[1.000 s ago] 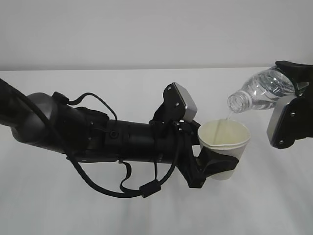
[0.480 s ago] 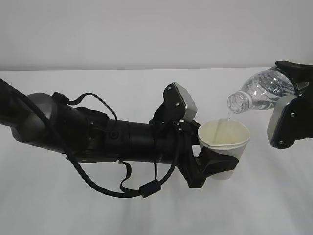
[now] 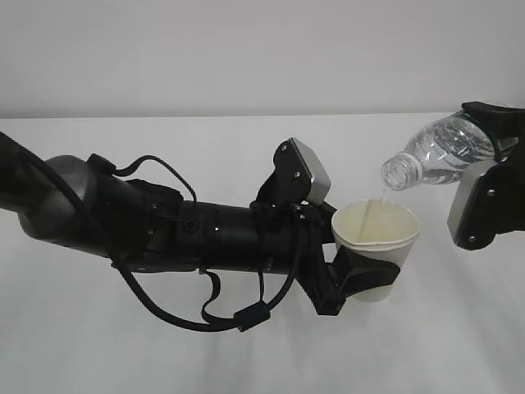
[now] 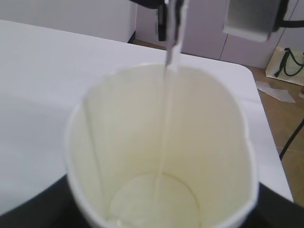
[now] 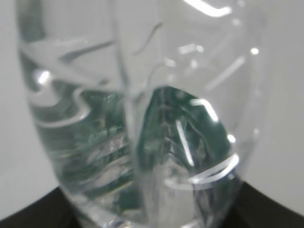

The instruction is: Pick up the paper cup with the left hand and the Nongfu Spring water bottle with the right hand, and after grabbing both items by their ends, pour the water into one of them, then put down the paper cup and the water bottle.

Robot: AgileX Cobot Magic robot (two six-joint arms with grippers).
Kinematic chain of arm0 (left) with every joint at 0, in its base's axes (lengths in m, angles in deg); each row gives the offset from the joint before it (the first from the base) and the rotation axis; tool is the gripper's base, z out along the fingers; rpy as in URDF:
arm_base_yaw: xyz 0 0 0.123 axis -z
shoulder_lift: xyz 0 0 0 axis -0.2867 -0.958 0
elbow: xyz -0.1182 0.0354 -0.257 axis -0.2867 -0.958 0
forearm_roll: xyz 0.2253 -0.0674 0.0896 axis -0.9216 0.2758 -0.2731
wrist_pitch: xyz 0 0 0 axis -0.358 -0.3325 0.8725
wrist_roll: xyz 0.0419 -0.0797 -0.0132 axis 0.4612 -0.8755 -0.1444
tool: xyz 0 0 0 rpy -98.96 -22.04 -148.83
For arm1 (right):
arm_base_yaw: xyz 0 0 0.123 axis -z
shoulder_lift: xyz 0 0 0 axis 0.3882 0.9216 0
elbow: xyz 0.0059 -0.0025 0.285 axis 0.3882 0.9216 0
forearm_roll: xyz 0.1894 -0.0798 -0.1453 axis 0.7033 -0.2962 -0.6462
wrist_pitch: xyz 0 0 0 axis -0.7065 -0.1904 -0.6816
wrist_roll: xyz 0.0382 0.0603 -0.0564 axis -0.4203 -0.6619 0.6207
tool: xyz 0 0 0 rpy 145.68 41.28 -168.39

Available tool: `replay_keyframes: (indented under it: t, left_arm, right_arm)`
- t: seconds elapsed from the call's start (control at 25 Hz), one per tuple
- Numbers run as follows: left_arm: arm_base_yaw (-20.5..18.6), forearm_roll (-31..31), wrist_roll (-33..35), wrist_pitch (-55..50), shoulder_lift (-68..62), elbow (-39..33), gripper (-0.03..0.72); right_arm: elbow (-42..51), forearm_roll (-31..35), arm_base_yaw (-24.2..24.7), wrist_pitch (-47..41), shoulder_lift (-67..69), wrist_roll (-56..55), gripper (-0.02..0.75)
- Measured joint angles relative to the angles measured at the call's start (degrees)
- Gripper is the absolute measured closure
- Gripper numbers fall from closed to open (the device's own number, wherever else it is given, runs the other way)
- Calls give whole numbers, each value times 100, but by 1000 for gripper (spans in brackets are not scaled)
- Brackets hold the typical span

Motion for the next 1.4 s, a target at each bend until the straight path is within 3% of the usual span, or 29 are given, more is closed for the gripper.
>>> replay_keyframes:
  t: [1.4]
  left_arm:
    - [0,0,0,-10,0,0,207]
  right_arm:
    - [0,0,0,0,0,49,332]
